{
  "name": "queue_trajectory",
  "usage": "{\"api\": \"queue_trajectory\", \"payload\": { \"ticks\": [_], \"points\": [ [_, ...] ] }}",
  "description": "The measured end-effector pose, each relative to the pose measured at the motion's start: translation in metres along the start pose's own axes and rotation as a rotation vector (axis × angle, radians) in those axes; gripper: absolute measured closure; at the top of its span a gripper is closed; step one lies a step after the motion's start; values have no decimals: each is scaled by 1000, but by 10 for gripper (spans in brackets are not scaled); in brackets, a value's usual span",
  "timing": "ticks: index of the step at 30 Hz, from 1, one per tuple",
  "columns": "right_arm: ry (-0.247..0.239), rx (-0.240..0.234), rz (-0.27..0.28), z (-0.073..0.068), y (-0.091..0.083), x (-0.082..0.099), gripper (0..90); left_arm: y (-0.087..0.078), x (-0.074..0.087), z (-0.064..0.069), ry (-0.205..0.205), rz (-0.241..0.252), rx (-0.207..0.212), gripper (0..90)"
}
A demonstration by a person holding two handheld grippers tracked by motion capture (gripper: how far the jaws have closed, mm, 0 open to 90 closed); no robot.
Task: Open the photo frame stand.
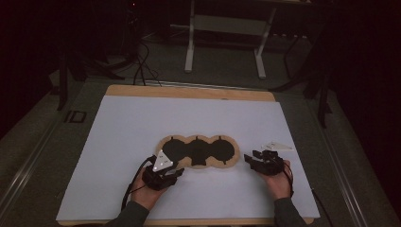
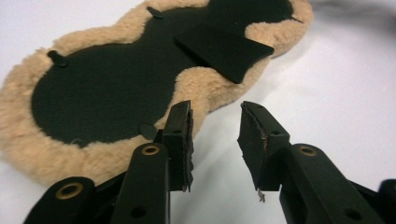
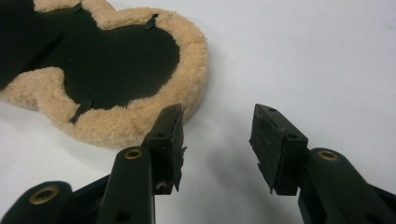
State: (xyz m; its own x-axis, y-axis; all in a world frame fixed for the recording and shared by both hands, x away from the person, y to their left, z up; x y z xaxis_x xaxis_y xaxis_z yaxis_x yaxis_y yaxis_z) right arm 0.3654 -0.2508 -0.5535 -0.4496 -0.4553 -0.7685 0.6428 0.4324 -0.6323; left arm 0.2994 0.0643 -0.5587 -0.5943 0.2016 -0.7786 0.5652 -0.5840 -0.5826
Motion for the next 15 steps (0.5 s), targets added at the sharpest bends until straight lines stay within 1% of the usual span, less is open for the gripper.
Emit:
{"api": "queue_trajectory", "payload": {
  "ticks": [1, 3, 5, 7, 9, 11, 12, 14, 15],
  "points": [
    [2, 0, 1, 0, 0, 0, 533, 1, 0, 2, 2, -3, 14, 678],
    [4, 0, 3, 0, 0, 0, 533, 4, 0, 3, 7, -11, 9, 705],
    [6, -4, 6, 0, -1, 0, 534, 7, 1, 4, 9, -25, 17, 731],
    [11, -9, 10, 1, -1, 0, 540, 12, 2, 7, 23, -40, 10, 775],
    [16, -8, 12, 1, -2, 1, 541, 15, 2, 9, 37, -53, 9, 827],
    [19, -7, 11, 2, -2, 1, 542, 18, 1, 13, 50, -58, 14, 900],
    [19, -7, 11, 2, -2, 1, 542, 18, 1, 13, 50, -58, 14, 900],
    [21, -6, 14, 2, -3, 1, 542, 21, -2, 17, 51, -54, 20, 900],
    [21, -6, 14, 2, -2, 1, 542, 23, -3, 18, 49, -51, 16, 900]
  ]
}}
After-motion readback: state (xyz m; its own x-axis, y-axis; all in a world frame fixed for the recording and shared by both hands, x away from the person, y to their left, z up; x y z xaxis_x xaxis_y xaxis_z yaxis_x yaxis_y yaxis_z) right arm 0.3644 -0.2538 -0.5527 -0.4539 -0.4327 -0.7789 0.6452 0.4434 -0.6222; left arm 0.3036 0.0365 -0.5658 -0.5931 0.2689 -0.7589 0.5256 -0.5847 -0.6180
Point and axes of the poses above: each handheld gripper's, and its own axes: y roughly forward along the jaws, x roughly out of its underside, z roughly to its right, the point moved 6 cm from there along y, roughly forward along the jaws, and after that the axes turned 13 degrees about -y, right-handed, at the moved point
